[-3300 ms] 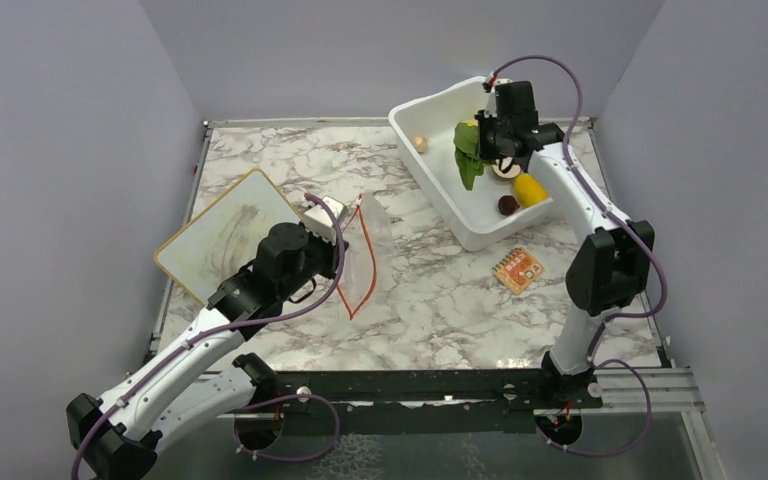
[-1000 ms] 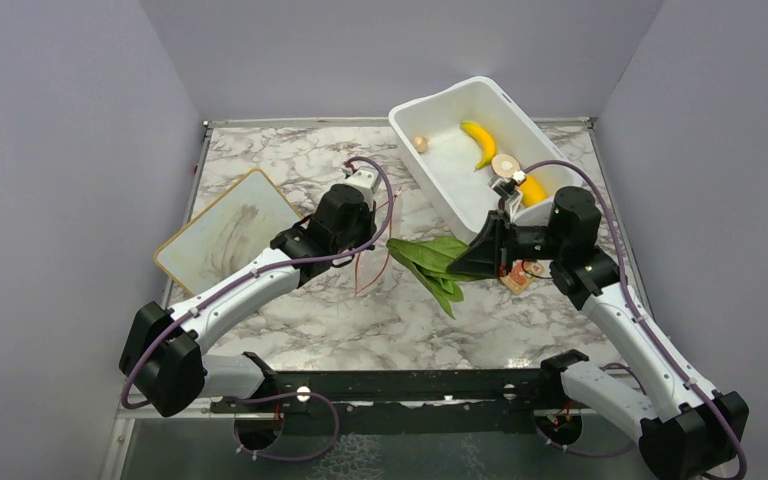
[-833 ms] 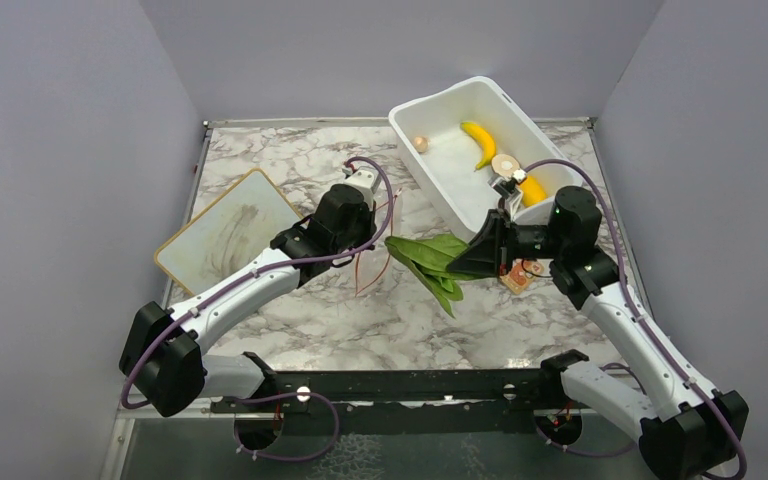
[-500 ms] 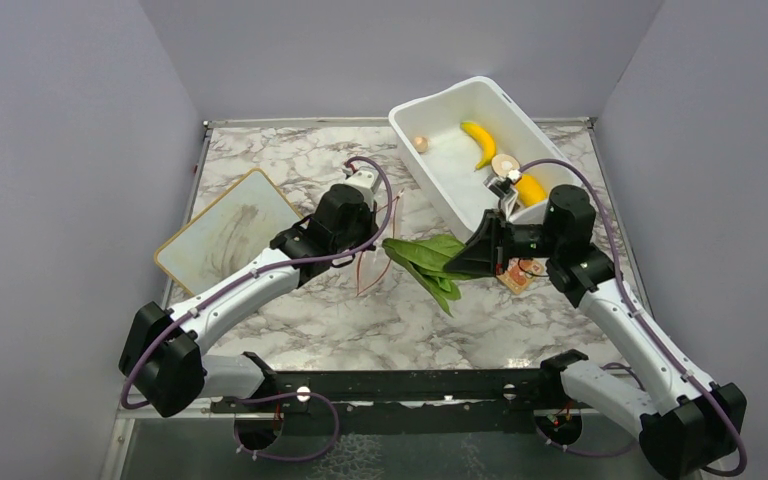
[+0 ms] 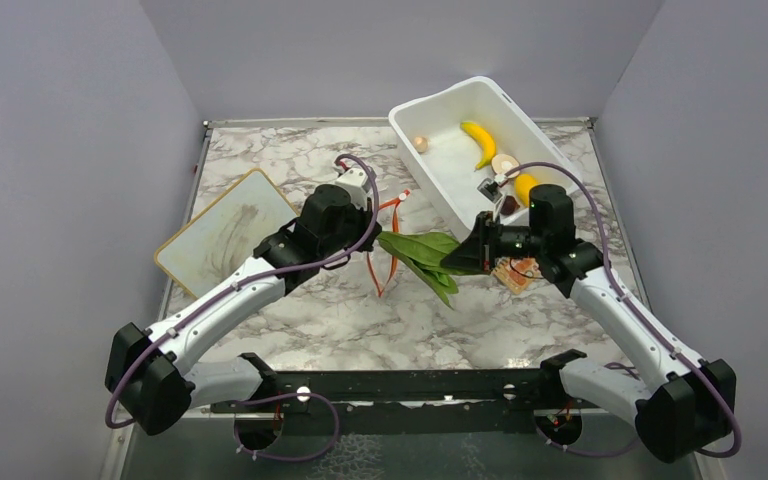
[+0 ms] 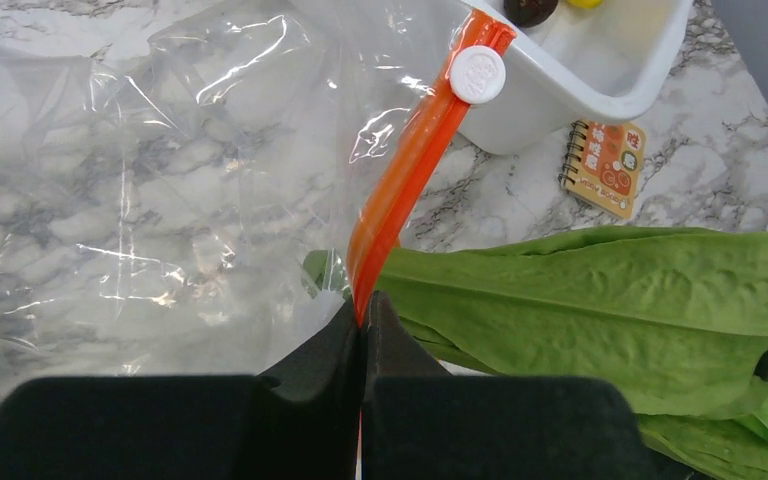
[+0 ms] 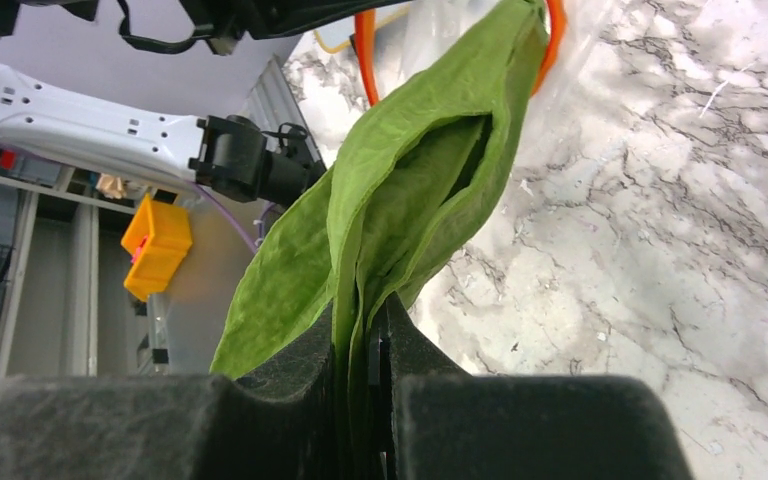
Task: Place the food in the zip-top bag and seal the zipper
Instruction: Place the fake vegetable in the zipper food storage bag.
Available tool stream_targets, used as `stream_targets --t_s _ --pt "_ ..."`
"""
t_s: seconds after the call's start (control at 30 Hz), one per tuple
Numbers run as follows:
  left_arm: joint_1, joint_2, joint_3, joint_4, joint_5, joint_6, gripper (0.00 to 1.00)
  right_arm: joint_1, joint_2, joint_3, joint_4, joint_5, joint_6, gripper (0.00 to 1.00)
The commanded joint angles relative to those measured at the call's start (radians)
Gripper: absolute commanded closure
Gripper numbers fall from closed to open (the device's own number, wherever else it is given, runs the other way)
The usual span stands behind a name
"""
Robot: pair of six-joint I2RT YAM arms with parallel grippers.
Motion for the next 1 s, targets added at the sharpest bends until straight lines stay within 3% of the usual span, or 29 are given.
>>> stream_targets --t_s 0.0,0.33,0.67,0.97 --pt "0.001 -0.023 -0.016 -0.005 0.044 -0.007 1.0 0.016 -0.009 0.037 -0.001 0.064 -0.038 0.99" --pt "0.0 -0.004 -0.016 -0.012 0.072 -0.009 1.0 0.044 -0.065 -0.063 0.298 -0.14 0.121 0.99" --pt "0.001 -0.018 -0.012 -0.01 0.173 -0.038 1.0 0.08 -0.012 -0.021 0.255 0.022 0.045 0.99" --pt "0.0 -0.026 0.008 -0.003 0.237 -0.051 1.0 0.224 0.075 0.056 0.216 0.219 -0.065 0.99"
